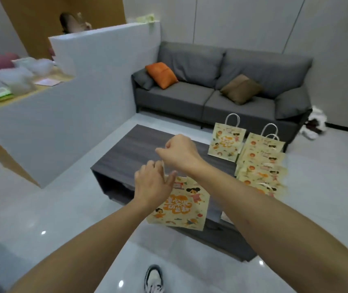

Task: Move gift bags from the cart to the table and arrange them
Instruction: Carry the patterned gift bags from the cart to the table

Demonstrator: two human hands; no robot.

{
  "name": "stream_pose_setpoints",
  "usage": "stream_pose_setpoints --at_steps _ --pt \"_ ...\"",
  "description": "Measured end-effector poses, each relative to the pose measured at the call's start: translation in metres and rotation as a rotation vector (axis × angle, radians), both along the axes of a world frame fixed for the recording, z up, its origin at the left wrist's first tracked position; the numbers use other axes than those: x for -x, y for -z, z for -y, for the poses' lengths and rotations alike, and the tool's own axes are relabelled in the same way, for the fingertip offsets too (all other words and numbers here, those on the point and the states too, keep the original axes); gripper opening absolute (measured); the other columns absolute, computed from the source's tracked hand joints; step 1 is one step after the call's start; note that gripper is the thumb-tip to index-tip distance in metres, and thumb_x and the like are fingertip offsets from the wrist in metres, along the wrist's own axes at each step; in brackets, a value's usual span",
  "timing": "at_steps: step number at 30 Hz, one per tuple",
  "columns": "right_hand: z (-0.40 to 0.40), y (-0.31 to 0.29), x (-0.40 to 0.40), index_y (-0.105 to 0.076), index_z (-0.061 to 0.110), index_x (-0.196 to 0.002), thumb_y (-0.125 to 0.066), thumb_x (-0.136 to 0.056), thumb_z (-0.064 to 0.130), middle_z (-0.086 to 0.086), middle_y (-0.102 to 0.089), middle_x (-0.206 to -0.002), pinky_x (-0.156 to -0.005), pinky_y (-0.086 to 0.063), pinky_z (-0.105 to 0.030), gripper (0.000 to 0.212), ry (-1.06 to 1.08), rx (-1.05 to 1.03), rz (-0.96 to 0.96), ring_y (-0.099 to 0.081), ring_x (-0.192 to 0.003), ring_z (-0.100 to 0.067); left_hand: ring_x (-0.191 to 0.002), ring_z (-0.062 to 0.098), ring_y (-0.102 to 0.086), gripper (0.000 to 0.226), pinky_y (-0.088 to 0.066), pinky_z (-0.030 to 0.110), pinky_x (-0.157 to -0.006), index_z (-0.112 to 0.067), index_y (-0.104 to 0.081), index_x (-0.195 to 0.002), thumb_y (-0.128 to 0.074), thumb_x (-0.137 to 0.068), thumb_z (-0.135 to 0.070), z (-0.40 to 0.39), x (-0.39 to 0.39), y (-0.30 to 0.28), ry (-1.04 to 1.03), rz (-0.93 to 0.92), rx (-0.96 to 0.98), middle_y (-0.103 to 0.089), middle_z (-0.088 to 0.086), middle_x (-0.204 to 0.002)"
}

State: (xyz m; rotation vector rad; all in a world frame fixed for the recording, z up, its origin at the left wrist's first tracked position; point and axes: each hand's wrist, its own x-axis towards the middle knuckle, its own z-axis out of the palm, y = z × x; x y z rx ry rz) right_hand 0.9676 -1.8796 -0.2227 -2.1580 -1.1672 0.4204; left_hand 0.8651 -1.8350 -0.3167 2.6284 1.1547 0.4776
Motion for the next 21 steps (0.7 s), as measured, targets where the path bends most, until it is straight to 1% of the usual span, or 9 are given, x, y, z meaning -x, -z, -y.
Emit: stream_pose_setpoints --at_steps 3,7,10,13,16,18,21 --pt "-0.023 0.009 -0.048 -0.037 0.02 -0.049 -0.063 -0.085 0.027 0.006 -0.027 -0.044 -0.05 -0.031 -0.031 0.045 0.093 0.047 0.009 -0.032 -0.049 -0.017 -0.088 0.019 -0.048 0.042 -0.043 0.042 -0.082 -0.022 -0.049 -0.095 -0.037 -0.098 -0.062 -0.036 -0.049 0.011 0.123 -0.052 0.067 -0.047 -0.004 -0.092" --pt "-0.048 0.018 -0.1 -0.044 0.017 -0.051 -0.064 -0.088 0.029 0.001 -0.031 -0.047 -0.052 -0.033 -0.032 0.043 0.154 0.141 0.029 -0.033 -0.049 -0.018 -0.085 0.021 -0.052 0.035 -0.048 0.044 -0.082 -0.024 -0.045 -0.083 -0.049 -0.098 -0.055 -0.082 -0.105 0.013 0.283 -0.144 0.224 -0.047 -0.004 -0.09" --pt "-0.063 0.026 -0.135 -0.046 0.017 -0.052 -0.065 -0.089 0.03 0.0 -0.033 -0.049 -0.051 -0.033 -0.032 0.044 0.207 0.187 0.027 -0.034 -0.049 -0.017 -0.091 0.023 -0.056 0.027 -0.05 0.043 -0.081 -0.028 -0.044 -0.079 -0.05 -0.099 -0.045 -0.114 -0.147 0.016 0.429 -0.198 0.233 -0.052 -0.002 -0.09" --pt "-0.077 0.032 -0.171 -0.049 0.016 -0.054 -0.065 -0.09 0.031 -0.004 -0.037 -0.054 -0.054 -0.036 -0.032 0.042 0.259 0.196 0.009 -0.039 -0.052 -0.019 -0.088 0.023 -0.056 0.017 -0.051 0.043 -0.081 -0.026 -0.05 -0.086 -0.052 -0.097 -0.039 -0.137 -0.185 0.024 0.496 -0.213 0.234 -0.051 -0.003 -0.093" --pt "-0.093 0.042 -0.21 -0.058 0.011 -0.057 -0.066 -0.089 0.032 -0.006 -0.045 -0.058 -0.056 -0.04 -0.031 0.039 0.299 0.214 0.009 -0.046 -0.057 -0.02 -0.089 0.023 -0.056 0.01 -0.049 0.041 -0.079 -0.025 -0.05 -0.088 -0.055 -0.094 -0.033 -0.156 -0.221 0.035 0.541 -0.188 0.217 -0.049 -0.004 -0.095" --pt "-0.105 0.054 -0.237 -0.062 0.007 -0.061 -0.066 -0.089 0.033 -0.006 -0.047 -0.059 -0.058 -0.041 -0.03 0.039 0.315 0.215 -0.011 -0.048 -0.058 -0.02 -0.09 0.022 -0.056 0.008 -0.05 0.041 -0.081 -0.025 -0.052 -0.091 -0.055 -0.094 -0.033 -0.168 -0.245 0.043 0.543 -0.189 0.238 -0.051 -0.003 -0.1" --pt "-0.122 0.073 -0.279 -0.064 0.011 -0.062 -0.066 -0.09 0.034 -0.006 -0.049 -0.058 -0.058 -0.043 -0.032 0.036 0.324 0.226 -0.049 -0.049 -0.057 -0.021 -0.091 0.018 -0.053 0.012 -0.049 0.039 -0.083 -0.025 -0.054 -0.098 -0.055 -0.095 -0.037 -0.182 -0.283 0.059 0.532 -0.231 0.234 -0.05 -0.004 -0.104"
